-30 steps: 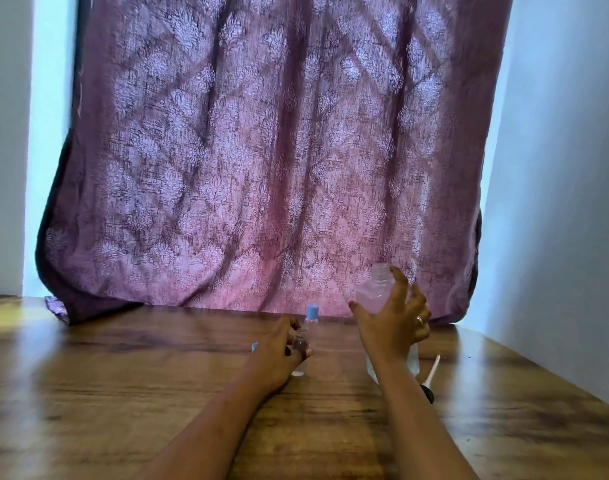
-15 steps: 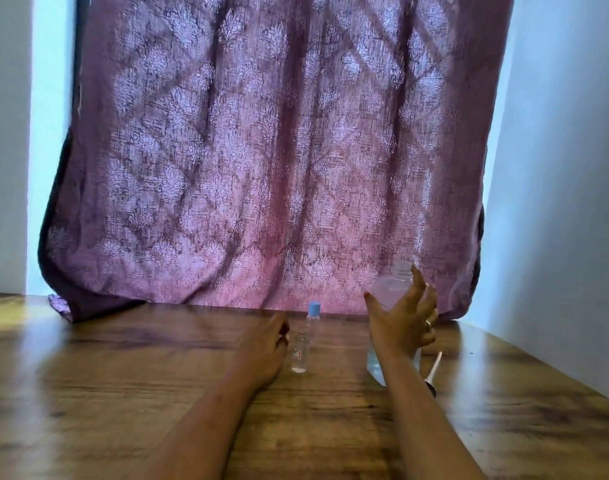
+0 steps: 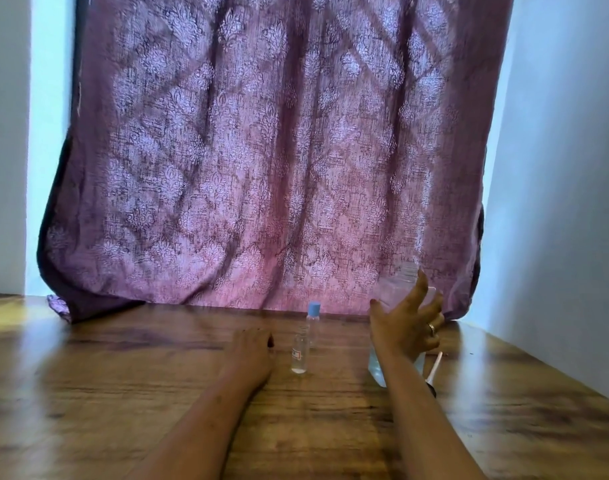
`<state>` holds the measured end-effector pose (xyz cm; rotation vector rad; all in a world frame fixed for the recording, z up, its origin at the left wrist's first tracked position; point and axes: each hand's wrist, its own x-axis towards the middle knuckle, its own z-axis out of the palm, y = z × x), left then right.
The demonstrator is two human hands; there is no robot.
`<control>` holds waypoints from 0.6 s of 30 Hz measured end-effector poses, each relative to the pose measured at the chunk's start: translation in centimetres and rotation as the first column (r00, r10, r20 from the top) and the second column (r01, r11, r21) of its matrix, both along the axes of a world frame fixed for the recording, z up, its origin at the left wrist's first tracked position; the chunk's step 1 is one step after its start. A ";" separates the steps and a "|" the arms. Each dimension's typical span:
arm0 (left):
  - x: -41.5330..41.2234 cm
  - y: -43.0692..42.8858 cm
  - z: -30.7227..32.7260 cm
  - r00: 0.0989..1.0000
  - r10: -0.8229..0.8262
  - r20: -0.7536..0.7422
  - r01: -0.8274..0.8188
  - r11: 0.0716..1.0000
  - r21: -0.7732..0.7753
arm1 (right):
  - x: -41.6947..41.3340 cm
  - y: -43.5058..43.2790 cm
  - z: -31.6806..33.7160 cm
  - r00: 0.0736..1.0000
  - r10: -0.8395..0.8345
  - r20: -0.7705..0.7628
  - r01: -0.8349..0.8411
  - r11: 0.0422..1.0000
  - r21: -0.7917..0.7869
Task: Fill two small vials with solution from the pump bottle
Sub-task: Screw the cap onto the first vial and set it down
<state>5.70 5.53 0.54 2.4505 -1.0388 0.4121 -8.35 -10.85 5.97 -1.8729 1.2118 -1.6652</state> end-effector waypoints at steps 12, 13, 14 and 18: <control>-0.8 -0.7 0.9 0.986 -0.145 -0.085 0.092 0.889 -0.448 | 0.1 2.2 0.5 0.991 -0.118 -0.067 0.092 0.948 -0.303; -1.1 -0.9 1.2 0.978 -0.196 -0.073 0.131 0.846 -0.517 | 0.2 2.4 0.5 0.992 -0.112 -0.051 0.087 0.931 -0.353; -1.5 -1.1 1.6 0.967 -0.247 -0.063 0.167 0.801 -0.574 | 0.3 2.7 0.6 0.996 -0.088 -0.033 0.068 0.918 -0.391; -2.6 -1.7 2.5 0.935 -0.354 -0.026 0.222 0.641 -0.735 | 0.9 3.6 0.6 0.985 0.143 -0.098 -0.173 0.854 -0.491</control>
